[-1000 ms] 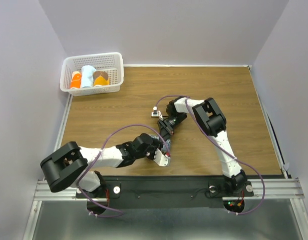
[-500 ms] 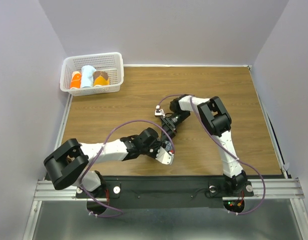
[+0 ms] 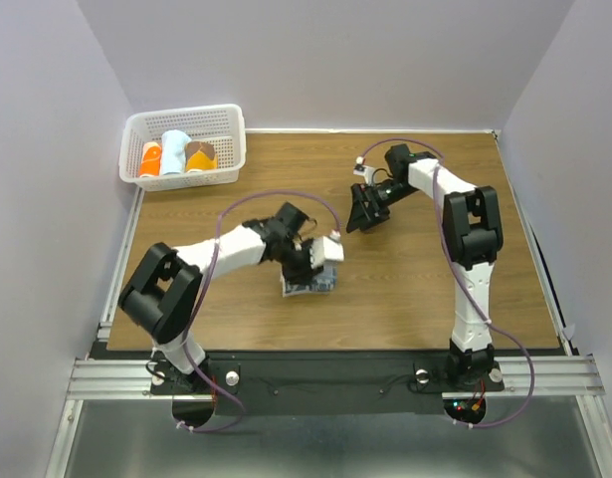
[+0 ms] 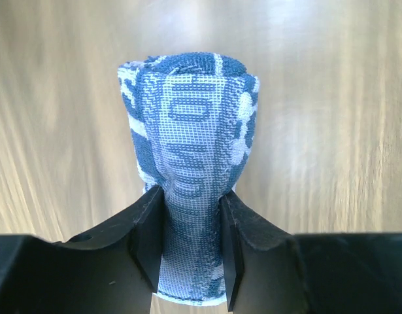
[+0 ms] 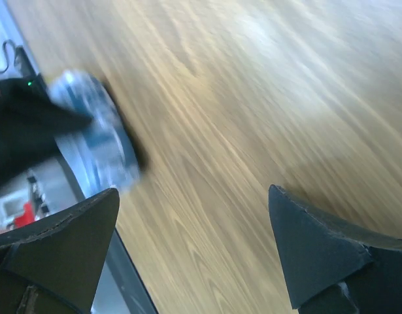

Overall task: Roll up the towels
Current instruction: Place the rolled towel into the container

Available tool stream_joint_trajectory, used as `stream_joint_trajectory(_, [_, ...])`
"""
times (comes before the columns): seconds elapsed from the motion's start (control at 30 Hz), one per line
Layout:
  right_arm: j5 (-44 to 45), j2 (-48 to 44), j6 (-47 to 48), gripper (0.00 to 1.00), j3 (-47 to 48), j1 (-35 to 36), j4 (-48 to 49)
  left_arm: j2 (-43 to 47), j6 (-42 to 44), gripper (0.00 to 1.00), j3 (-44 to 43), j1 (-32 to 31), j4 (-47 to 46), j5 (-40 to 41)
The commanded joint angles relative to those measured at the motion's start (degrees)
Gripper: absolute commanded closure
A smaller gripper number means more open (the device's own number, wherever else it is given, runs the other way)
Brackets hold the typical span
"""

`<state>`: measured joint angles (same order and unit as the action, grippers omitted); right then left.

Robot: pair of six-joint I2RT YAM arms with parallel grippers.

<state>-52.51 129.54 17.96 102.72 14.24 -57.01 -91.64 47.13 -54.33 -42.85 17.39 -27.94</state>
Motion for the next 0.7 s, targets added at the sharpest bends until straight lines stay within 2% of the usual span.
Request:
stream_joint_trajectory(0.0, [2.85,-5.34,-0.29,0.00,-3.12,-2.36,3.31,-3.72,-11.61,1.00,-11.20,11.17,13.10,-10.00])
stream_joint_trajectory(0.07, [2.33,-7.10,0.06,0.00,-4.80,-3.16,3.40,-4.78,-15.47,1.00,-16.22,14.27,16.34,-12.74])
stream_joint_trajectory(0.17, [1.89,-8.51,0.68,0.00,-7.70,-4.92,3.40,-8.28,-20.93,1.00,-30.17,20.86,20.22,-17.13])
stream_joint_trajectory(0.2, [1.71,-8.86,0.68,0.00,-8.40,-5.18,3.49,-8.30,-22.07,1.00,-30.22,22.53,21.19,-18.19])
stream_joint_trajectory(0.4, [-0.31,-10.26,1.12,0.00,-12.45,-6.07,3.75,-17.41,-31.29,1.00,-56.36,36.68,24.45,-25.38])
stream_joint_trajectory(0.57, [-1.01,-10.35,0.59,0.00,-13.68,-6.07,3.67,-22.27,-35.27,1.00,-66.86,44.76,20.95,-26.81])
stream_joint_trajectory(0.67, [-1.01,-10.62,0.42,0.00,-14.21,-6.15,3.75,-23.59,-39.30,1.00,-67.32,46.71,15.26,-25.50])
